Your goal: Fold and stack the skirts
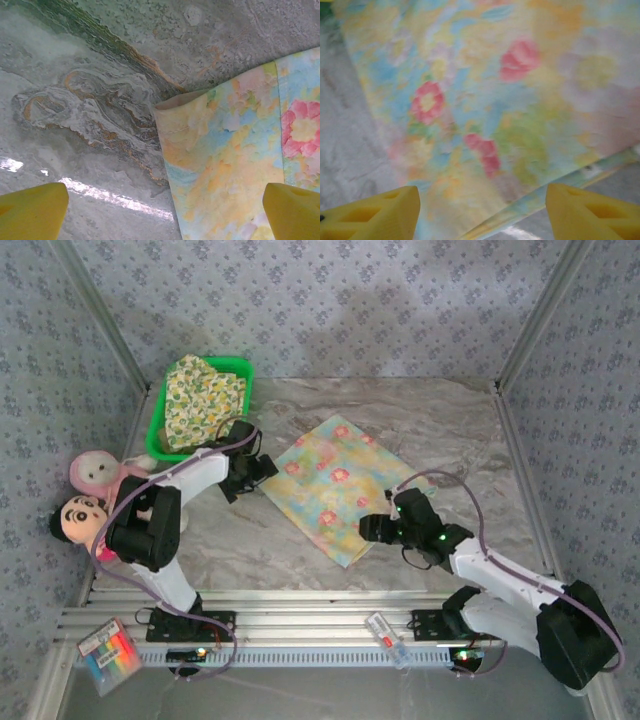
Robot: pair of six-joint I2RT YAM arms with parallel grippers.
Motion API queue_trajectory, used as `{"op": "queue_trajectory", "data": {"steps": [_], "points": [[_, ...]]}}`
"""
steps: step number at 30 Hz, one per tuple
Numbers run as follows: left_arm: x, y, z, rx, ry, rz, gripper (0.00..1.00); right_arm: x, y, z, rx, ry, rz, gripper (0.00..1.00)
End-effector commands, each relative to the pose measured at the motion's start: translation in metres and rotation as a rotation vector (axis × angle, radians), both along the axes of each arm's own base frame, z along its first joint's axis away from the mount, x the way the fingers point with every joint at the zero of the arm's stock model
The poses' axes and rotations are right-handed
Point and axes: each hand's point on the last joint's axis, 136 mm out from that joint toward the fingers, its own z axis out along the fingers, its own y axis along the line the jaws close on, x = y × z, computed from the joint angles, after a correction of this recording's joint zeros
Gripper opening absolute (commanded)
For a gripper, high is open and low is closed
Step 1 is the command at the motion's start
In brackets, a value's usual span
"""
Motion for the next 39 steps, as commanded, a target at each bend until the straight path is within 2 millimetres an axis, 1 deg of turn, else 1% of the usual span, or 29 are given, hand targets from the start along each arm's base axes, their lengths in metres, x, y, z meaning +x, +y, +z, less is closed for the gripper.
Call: {"op": "queue_trajectory", "data": {"steps": [1, 7, 10, 12, 15, 17, 22, 26, 29, 30, 31, 32, 34, 35, 37, 38, 39], "points": [[-0.001, -0.002, 0.008, -0.03, -0.016, 0.007, 1.0, -0.015, 0.023, 0.009, -0.119, -0.057, 0.218, 0.66], [-0.005, -0.001, 0.005, -0.042, -0.009, 0.012, 1.0, -0.042, 0.068, -0.012, -0.409, -0.099, 0.528, 0.55], [-0.006, 0.001, 0.004, -0.042, -0.003, 0.015, 0.99, -0.055, 0.082, -0.024, -0.54, -0.148, 0.628, 0.47], [-0.006, 0.002, 0.005, -0.042, -0.006, 0.016, 0.99, -0.062, 0.086, -0.03, -0.588, -0.16, 0.669, 0.43], [-0.007, 0.005, 0.006, -0.041, -0.01, 0.019, 1.0, -0.07, 0.083, -0.04, -0.647, -0.151, 0.708, 0.38], [-0.006, 0.004, 0.007, -0.043, -0.014, 0.019, 1.0, -0.07, 0.079, -0.043, -0.68, -0.144, 0.688, 0.38], [-0.005, 0.004, 0.007, -0.048, -0.021, 0.019, 1.0, -0.065, 0.077, -0.051, -0.738, -0.14, 0.667, 0.37], [-0.004, 0.002, 0.008, -0.054, -0.026, 0.016, 1.0, -0.064, 0.074, -0.06, -0.779, -0.119, 0.644, 0.35], [-0.003, 0.001, 0.006, -0.059, -0.023, 0.013, 1.0, -0.064, 0.072, -0.067, -0.802, -0.102, 0.637, 0.27], [-0.003, 0.001, 0.005, -0.06, -0.021, 0.013, 1.0, -0.064, 0.07, -0.068, -0.813, -0.09, 0.631, 0.22], [-0.002, -0.001, 0.005, -0.064, -0.02, 0.011, 1.0, -0.063, 0.068, -0.068, -0.825, -0.084, 0.625, 0.14], [-0.002, -0.001, 0.004, -0.065, -0.017, 0.011, 1.0, -0.06, 0.066, -0.066, -0.832, -0.081, 0.609, 0.09], [-0.001, -0.002, 0.006, -0.068, -0.02, 0.01, 1.0, -0.051, 0.064, -0.053, -0.793, -0.073, 0.558, 0.01], [0.0, -0.002, 0.006, -0.067, -0.024, 0.01, 1.0, -0.047, 0.064, -0.047, -0.746, -0.067, 0.535, 0.0], [0.002, -0.004, 0.009, -0.071, -0.03, 0.003, 1.0, -0.035, 0.062, -0.027, -0.594, -0.062, 0.458, 0.0], [0.004, -0.005, 0.011, -0.073, -0.032, -0.002, 1.0, -0.032, 0.061, -0.021, -0.508, -0.044, 0.427, 0.0], [0.005, -0.006, 0.013, -0.071, -0.036, -0.008, 1.0, -0.024, 0.056, -0.015, -0.403, -0.009, 0.362, 0.0]]}}
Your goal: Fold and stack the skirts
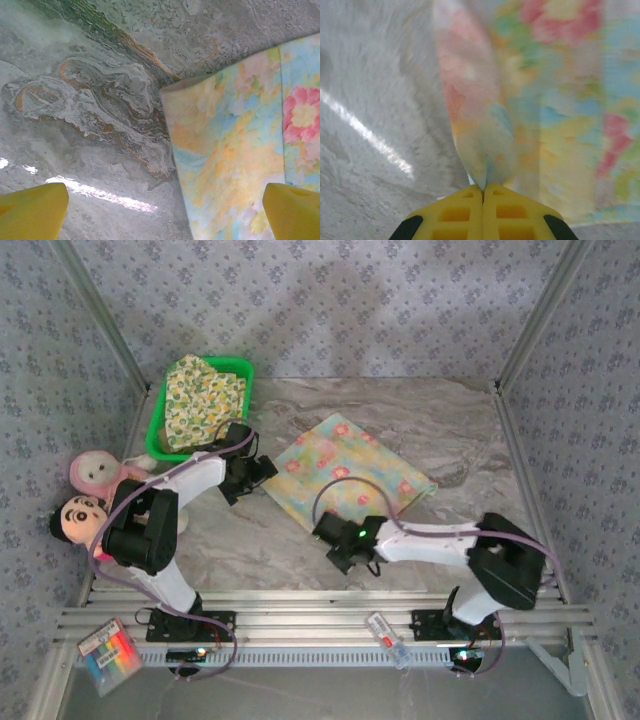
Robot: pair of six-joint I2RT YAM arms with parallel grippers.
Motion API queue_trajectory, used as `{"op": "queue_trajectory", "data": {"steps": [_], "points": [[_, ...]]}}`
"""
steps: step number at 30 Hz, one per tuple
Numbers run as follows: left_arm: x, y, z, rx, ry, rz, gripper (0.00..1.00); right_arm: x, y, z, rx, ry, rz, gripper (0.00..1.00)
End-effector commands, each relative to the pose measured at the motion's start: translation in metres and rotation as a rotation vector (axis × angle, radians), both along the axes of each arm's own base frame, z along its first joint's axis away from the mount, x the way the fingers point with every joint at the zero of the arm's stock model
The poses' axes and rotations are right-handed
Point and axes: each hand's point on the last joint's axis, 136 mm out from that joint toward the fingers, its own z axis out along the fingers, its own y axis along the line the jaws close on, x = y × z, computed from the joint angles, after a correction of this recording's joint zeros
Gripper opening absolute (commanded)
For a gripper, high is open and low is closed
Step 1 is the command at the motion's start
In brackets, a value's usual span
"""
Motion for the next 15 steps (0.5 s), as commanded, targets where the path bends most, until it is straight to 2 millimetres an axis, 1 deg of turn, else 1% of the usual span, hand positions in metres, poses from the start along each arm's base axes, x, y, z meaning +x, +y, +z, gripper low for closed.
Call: {"op": "queue_trajectory", "data": {"steps": [1, 2, 4, 5, 7, 10, 13, 15], "points": [[0.011, -0.008, 0.016, -0.022, -0.037, -0.025, 1.0, 0.017, -0.013, 0.023, 0.276, 0.093, -0.19, 0.0], [0.012, -0.011, 0.018, -0.022, -0.043, -0.034, 1.0, 0.025, -0.025, 0.02, 0.343, 0.137, -0.273, 0.0], [0.015, -0.018, 0.022, -0.022, -0.049, -0.059, 1.0, 0.034, -0.051, 0.007, 0.45, 0.235, -0.435, 0.0], [0.015, -0.022, 0.023, -0.019, -0.048, -0.074, 1.0, 0.037, -0.058, 0.003, 0.49, 0.271, -0.483, 0.0], [0.017, -0.031, 0.024, -0.012, -0.042, -0.101, 1.0, 0.042, -0.072, -0.005, 0.516, 0.308, -0.55, 0.0], [0.019, -0.045, 0.019, -0.027, -0.026, -0.128, 0.99, 0.043, -0.076, -0.012, 0.481, 0.341, -0.559, 0.0], [0.021, -0.057, 0.014, -0.067, -0.02, -0.134, 0.98, 0.043, -0.075, -0.017, 0.457, 0.359, -0.551, 0.0], [0.024, -0.061, 0.014, -0.084, -0.024, -0.131, 0.97, 0.043, -0.074, -0.019, 0.457, 0.363, -0.552, 0.0]]}}
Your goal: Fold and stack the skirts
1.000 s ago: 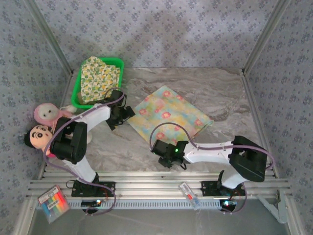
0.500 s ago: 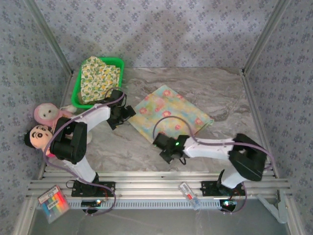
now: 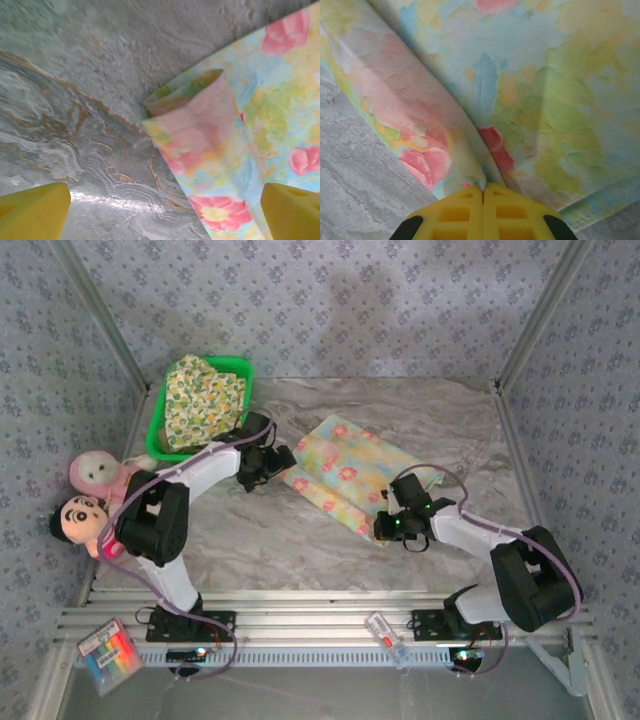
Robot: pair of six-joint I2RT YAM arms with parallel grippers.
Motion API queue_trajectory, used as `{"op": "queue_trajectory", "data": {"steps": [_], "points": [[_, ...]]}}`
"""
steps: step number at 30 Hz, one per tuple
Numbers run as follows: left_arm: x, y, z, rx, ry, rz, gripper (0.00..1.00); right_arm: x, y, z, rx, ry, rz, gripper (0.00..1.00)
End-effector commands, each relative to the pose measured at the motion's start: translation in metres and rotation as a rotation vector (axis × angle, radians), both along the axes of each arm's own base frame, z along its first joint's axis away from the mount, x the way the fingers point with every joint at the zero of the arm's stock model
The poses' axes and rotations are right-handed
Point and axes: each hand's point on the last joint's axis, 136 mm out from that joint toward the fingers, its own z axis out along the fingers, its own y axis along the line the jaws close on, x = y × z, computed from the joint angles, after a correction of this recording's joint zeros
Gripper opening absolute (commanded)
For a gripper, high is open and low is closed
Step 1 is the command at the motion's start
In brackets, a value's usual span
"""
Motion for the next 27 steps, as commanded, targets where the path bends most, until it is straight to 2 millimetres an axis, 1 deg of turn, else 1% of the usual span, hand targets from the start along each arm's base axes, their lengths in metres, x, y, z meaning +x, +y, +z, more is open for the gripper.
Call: {"op": "queue_trajectory", "data": {"steps": [1, 3, 5, 7, 10, 11, 15, 20, 27], "points": [[0.006, -0.01, 0.001, -0.04, 0.01, -0.009, 0.96, -0.002, 0.01, 0.003, 0.046, 0.031, 0.01, 0.0], [0.012, -0.014, 0.006, -0.049, -0.005, -0.011, 0.93, 0.0, 0.01, 0.003, 0.046, 0.027, 0.011, 0.0], [0.018, -0.016, 0.008, -0.051, -0.015, -0.009, 0.87, 0.0, 0.011, 0.003, 0.044, 0.022, 0.014, 0.0], [0.023, -0.016, 0.005, -0.036, -0.011, 0.0, 0.76, 0.001, 0.012, 0.004, 0.047, 0.017, 0.016, 0.0], [0.025, -0.014, -0.002, -0.015, 0.016, 0.021, 0.57, 0.002, 0.012, 0.003, 0.041, 0.012, 0.014, 0.0], [0.024, -0.014, -0.004, -0.013, 0.023, 0.029, 0.55, 0.002, 0.012, 0.002, 0.039, 0.012, 0.014, 0.0], [0.019, -0.006, -0.006, 0.002, 0.017, 0.071, 0.54, 0.002, 0.01, 0.0, 0.027, 0.016, 0.003, 0.0], [0.012, 0.003, -0.005, 0.015, 0.007, 0.11, 0.56, 0.0, 0.008, -0.007, 0.008, 0.037, -0.007, 0.0], [-0.001, 0.009, -0.014, 0.004, 0.027, 0.166, 0.56, -0.004, 0.002, -0.019, -0.028, 0.088, -0.04, 0.0]]}}
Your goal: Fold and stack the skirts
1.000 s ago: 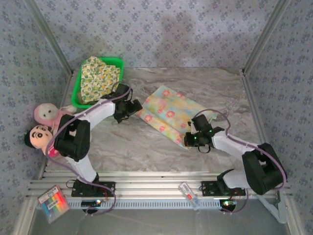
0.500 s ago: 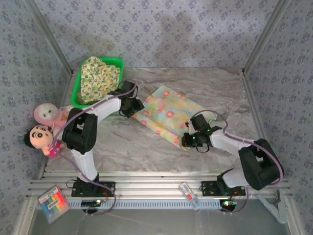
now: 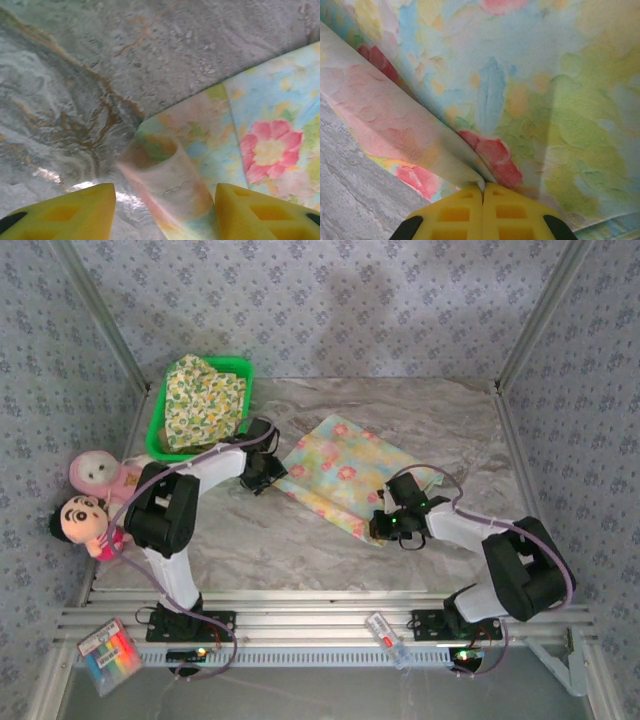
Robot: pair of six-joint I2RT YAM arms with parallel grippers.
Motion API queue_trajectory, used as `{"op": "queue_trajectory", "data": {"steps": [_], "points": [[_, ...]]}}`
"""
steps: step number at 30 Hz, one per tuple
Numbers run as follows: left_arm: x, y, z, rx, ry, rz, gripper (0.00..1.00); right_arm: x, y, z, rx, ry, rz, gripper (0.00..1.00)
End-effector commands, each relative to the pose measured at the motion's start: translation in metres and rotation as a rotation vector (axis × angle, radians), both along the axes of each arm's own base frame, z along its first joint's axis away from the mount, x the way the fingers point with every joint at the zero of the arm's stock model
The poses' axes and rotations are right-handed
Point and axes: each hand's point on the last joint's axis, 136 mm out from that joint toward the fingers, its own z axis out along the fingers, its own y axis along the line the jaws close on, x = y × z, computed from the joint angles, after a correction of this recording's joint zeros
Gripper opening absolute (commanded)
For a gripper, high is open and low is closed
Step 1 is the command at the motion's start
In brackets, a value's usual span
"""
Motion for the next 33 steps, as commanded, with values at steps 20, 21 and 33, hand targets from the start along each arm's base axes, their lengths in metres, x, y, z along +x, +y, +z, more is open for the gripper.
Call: {"op": "queue_trajectory", "data": {"steps": [20, 21, 33], "points": [[-0.006, 0.009, 0.032, -0.041, -0.144, 0.079, 0.6, -0.012, -0.012, -0.028, -0.084, 0.114, -0.056, 0.0], [-0.007, 0.008, 0.029, -0.047, -0.137, 0.08, 0.56, -0.012, -0.012, -0.028, -0.085, 0.114, -0.056, 0.0], [0.008, -0.007, 0.014, -0.069, -0.11, 0.046, 0.47, -0.012, -0.011, -0.029, -0.079, 0.114, -0.058, 0.0]]}}
